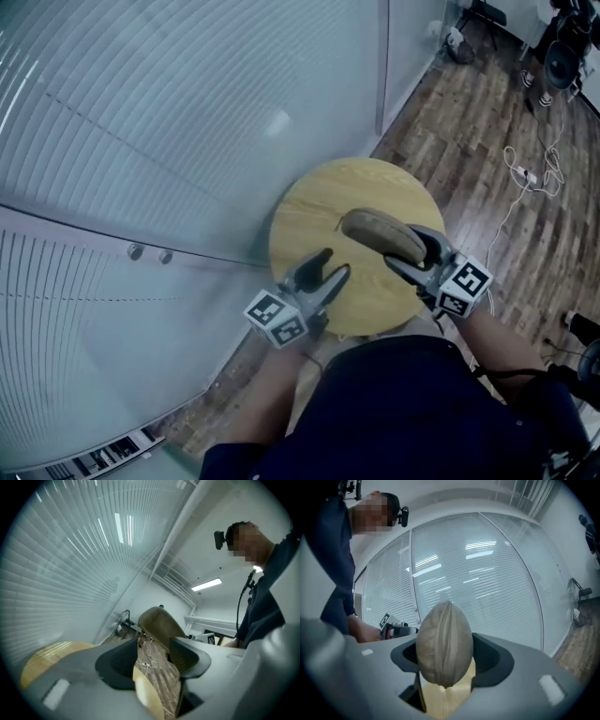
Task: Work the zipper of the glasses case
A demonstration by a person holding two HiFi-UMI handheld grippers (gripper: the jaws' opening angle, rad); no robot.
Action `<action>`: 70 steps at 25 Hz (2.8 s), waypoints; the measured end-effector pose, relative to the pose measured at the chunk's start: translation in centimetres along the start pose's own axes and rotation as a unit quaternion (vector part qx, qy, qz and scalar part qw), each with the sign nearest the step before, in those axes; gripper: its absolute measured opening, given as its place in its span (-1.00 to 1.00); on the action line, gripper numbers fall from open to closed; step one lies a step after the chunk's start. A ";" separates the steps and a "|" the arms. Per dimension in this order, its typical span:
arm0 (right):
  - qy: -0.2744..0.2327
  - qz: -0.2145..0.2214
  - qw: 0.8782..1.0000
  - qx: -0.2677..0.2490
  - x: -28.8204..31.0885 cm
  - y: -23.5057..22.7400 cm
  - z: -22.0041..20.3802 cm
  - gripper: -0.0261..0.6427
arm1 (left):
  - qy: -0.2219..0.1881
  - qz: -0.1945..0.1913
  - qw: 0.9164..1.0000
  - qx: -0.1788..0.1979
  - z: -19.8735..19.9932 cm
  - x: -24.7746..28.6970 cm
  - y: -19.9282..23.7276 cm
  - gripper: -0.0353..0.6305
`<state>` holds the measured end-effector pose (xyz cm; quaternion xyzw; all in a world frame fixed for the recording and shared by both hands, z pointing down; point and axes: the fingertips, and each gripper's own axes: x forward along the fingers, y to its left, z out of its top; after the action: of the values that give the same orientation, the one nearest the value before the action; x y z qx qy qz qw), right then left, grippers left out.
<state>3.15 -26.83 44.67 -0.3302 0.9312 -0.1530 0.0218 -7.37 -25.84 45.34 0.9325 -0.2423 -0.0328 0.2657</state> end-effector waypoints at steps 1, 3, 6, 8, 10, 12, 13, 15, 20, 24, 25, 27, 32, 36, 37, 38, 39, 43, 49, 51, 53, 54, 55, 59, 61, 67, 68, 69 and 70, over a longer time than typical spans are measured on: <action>-0.012 0.002 1.000 -0.001 -0.2 0.2 0.9 -0.08 | -0.004 -0.013 1.000 -0.005 0.1 0.8 -0.3 -0.24; -0.030 0.007 1.000 -0.005 -0.4 0.8 2.0 -0.07 | -0.015 -0.031 0.999 -0.018 0.0 2.0 -0.6 -0.24; -0.054 0.017 0.998 -0.008 -1.3 1.7 3.8 -0.07 | -0.039 -0.055 0.997 -0.043 1.4 3.1 -2.3 -0.25; -0.077 0.030 0.997 -0.009 -2.0 2.3 5.1 -0.07 | -0.048 -0.090 0.994 -0.048 2.6 3.6 -4.3 -0.24; -0.096 0.044 0.994 -0.012 -2.1 2.5 5.6 -0.07 | -0.050 -0.133 0.989 -0.040 3.1 4.1 -5.7 -0.21; -0.108 0.059 0.992 -0.004 -2.0 3.0 5.5 -0.07 | -0.058 -0.155 0.986 -0.036 3.5 4.3 -6.3 -0.16; -0.112 0.069 0.991 0.002 -1.9 3.4 5.5 -0.07 | -0.066 -0.159 0.984 -0.039 3.9 4.2 -6.4 -0.13; -0.116 0.096 0.988 0.017 -1.6 4.5 5.7 -0.07 | -0.088 -0.170 0.980 -0.050 5.0 3.9 -6.7 -0.12; -0.132 0.164 0.976 0.064 -0.4 7.2 7.1 -0.07 | -0.107 -0.216 0.969 -0.051 7.2 3.3 -8.9 -0.11; -0.143 0.186 0.967 0.095 0.6 7.9 7.1 -0.07 | -0.118 -0.212 0.970 -0.027 8.1 3.0 -9.3 -0.08; -0.143 0.190 0.966 0.099 0.7 8.0 7.2 -0.07 | -0.117 -0.207 0.971 -0.017 8.4 3.0 -9.5 -0.08; -0.140 0.196 0.965 0.102 0.8 8.3 7.0 -0.07 | -0.115 -0.197 0.974 0.000 8.7 3.0 -9.8 -0.06; -0.134 0.225 0.958 0.117 1.3 9.9 6.7 -0.08 | -0.118 -0.199 0.972 0.032 9.8 2.9 -10.9 0.03; -0.137 0.241 0.950 0.140 1.7 10.5 6.4 -0.07 | -0.096 -0.184 0.977 0.047 9.7 3.0 -11.0 0.01; -0.130 0.240 0.952 0.139 1.8 10.3 5.8 -0.05 | -0.085 -0.176 0.979 0.058 9.1 3.1 -10.7 0.01; -0.118 0.237 0.955 0.137 1.9 10.0 5.0 -0.04 | -0.073 -0.167 0.980 0.073 8.6 3.3 -10.4 0.01; -0.102 0.233 0.958 0.135 1.9 9.6 4.3 -0.02 | -0.062 -0.158 0.982 0.089 8.1 3.4 -10.1 0.01; -0.054 0.217 0.967 0.123 0.5 8.3 3.7 0.10 | -0.003 -0.125 0.982 0.145 7.3 2.9 -9.1 0.01; -0.015 0.193 0.979 0.056 0.6 6.0 4.0 0.10 | 0.079 -0.094 0.970 0.208 2.6 1.3 -4.3 0.01; 0.018 0.195 0.981 0.011 0.6 6.3 4.7 0.10 | 0.095 -0.080 0.965 0.230 1.3 1.4 -3.6 0.00; 0.039 0.197 0.979 -0.030 0.6 7.3 6.3 0.10 | 0.121 -0.067 0.954 0.264 0.4 1.6 -3.6 0.00; 0.046 0.198 0.978 -0.048 0.7 8.0 7.3 0.10 | 0.135 -0.063 0.950 0.276 0.1 1.6 -3.8 0.00; 0.051 0.199 0.977 -0.064 0.8 8.7 8.1 0.10 | 0.145 -0.061 0.946 0.283 -0.2 1.7 -4.0 0.00; 0.088 0.204 0.967 -0.124 2.2 11.1 8.3 0.02 | 0.171 -0.060 0.939 0.291 -1.7 2.1 -4.1 0.00; 0.114 0.218 0.958 -0.144 3.0 12.1 8.0 -0.07 | 0.195 -0.066 0.930 0.306 -2.2 1.9 -4.7 0.00; 0.180 0.268 0.937 -0.135 5.1 13.8 5.8 -0.20 | 0.247 -0.092 0.906 0.331 -4.6 1.7 -5.4 0.00; 0.189 0.276 0.933 -0.133 5.3 14.1 5.4 -0.22 | 0.255 -0.091 0.902 0.336 -5.0 1.7 -5.4 0.00; 0.200 0.283 0.929 -0.131 5.5 14.4 4.8 -0.26 | 0.263 -0.090 0.898 0.340 -5.6 1.6 -5.3 0.00; 0.211 0.289 0.925 -0.130 5.7 14.6 4.1 -0.30 | 0.272 -0.088 0.895 0.343 -6.3 1.5 -5.0 0.00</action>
<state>-9.54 -20.74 36.78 -0.0069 0.9809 -0.0838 -0.1752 -2.68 -19.81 48.23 0.9557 -0.0741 0.2842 -0.0194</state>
